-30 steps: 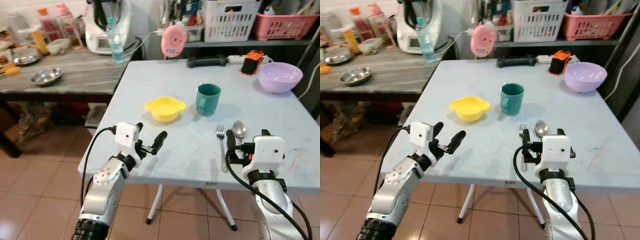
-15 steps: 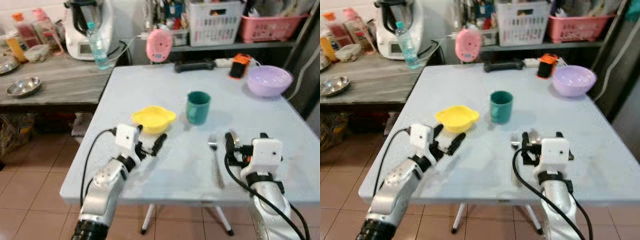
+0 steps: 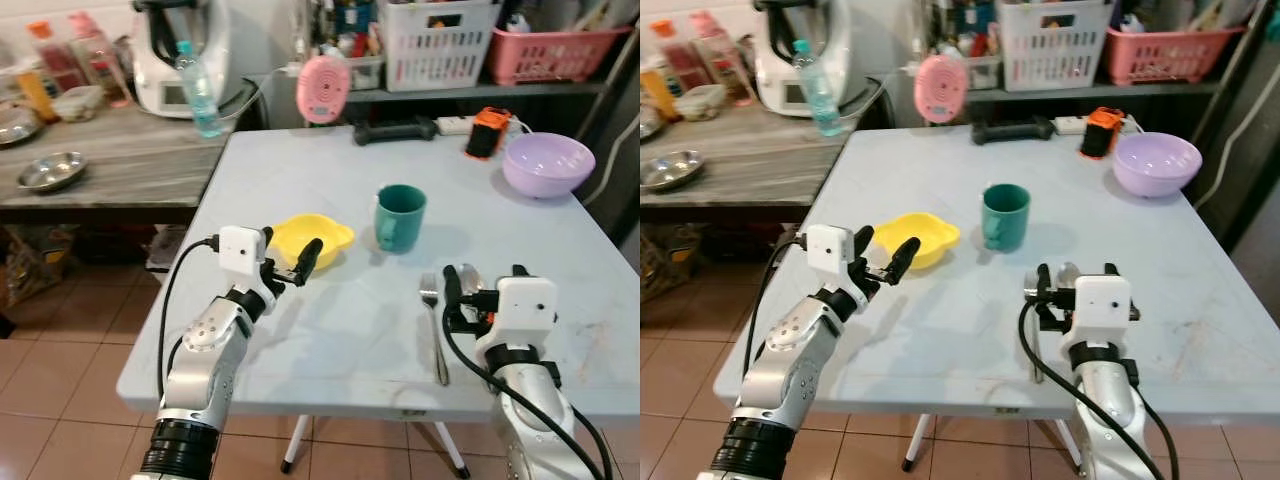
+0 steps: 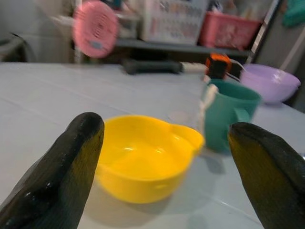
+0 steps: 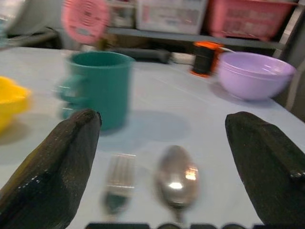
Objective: Setting the table
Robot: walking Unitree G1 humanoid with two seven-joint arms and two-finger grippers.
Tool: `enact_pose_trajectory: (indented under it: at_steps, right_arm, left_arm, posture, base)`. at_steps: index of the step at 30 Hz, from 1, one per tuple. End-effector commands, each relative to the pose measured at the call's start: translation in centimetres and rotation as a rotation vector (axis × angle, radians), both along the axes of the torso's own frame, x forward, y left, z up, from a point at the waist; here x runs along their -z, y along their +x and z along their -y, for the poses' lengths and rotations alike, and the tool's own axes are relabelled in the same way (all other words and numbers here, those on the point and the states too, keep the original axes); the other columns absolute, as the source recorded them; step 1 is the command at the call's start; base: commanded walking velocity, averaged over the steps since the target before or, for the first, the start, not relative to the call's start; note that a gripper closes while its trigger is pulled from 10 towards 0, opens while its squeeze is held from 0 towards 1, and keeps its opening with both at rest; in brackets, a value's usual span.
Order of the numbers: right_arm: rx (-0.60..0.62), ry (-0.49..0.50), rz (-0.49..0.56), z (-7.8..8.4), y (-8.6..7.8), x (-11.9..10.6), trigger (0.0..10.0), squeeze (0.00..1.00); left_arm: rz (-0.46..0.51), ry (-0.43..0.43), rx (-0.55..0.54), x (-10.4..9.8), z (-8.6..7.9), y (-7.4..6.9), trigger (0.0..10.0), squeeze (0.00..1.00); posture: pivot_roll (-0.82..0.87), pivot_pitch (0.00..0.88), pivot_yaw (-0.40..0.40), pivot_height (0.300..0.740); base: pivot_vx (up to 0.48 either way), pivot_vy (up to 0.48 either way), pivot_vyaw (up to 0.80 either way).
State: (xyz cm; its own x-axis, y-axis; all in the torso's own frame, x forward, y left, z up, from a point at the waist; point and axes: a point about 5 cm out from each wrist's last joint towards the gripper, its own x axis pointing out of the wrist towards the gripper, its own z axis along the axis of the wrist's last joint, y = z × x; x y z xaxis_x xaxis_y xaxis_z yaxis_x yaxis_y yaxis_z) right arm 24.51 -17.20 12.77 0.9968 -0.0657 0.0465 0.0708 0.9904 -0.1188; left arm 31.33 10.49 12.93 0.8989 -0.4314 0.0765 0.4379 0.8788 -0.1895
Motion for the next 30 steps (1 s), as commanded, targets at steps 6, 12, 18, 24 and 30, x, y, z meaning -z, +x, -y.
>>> enact_pose_trajectory:
  at_steps: [6, 12, 18, 24, 30]
  right_arm:
    - [-0.012, -0.009, 0.026, -0.2, 0.0, -0.7, 10.0, 0.00]
    - [0.005, -0.010, 0.022, -0.3, -0.3, -0.6, 10.0, 0.00]
    - [0.008, 0.009, 0.024, -0.7, -0.7, -0.6, 10.0, 0.00]
    - [-0.158, 0.066, 0.048, -2.7, -1.9, -1.4, 10.0, 0.00]
    - [-0.240, 0.064, 0.042, -3.5, -2.5, -1.8, 10.0, 0.00]
  left_arm:
    - [0.006, -0.045, -0.002, -1.6, 1.0, 1.5, 10.0, 0.00]
    - [-0.010, -0.042, -0.013, -2.4, 2.0, 2.7, 10.0, 0.00]
    - [-0.089, 0.005, -0.051, -1.2, 1.8, 3.6, 10.0, 0.00]
    - [-0.216, 0.028, -0.157, 0.4, 0.3, 4.9, 10.0, 0.00]
    - [-0.268, -0.035, -0.213, -0.1, 0.3, 6.1, 10.0, 0.00]
  posture:
    - [-0.14, 0.000, 0.081, 0.740]
    - [-0.15, 0.002, 0.100, 0.740]
    - [-0.17, 0.015, 0.120, 0.740]
    - [-0.21, 0.045, 0.145, 0.740]
    - [-0.23, 0.037, 0.141, 0.740]
  base:
    - [0.000, 0.000, 0.00]
    - [0.000, 0.000, 0.00]
    - [0.000, 0.000, 0.00]
    - [0.000, 0.000, 0.00]
    - [0.000, 0.000, 0.00]
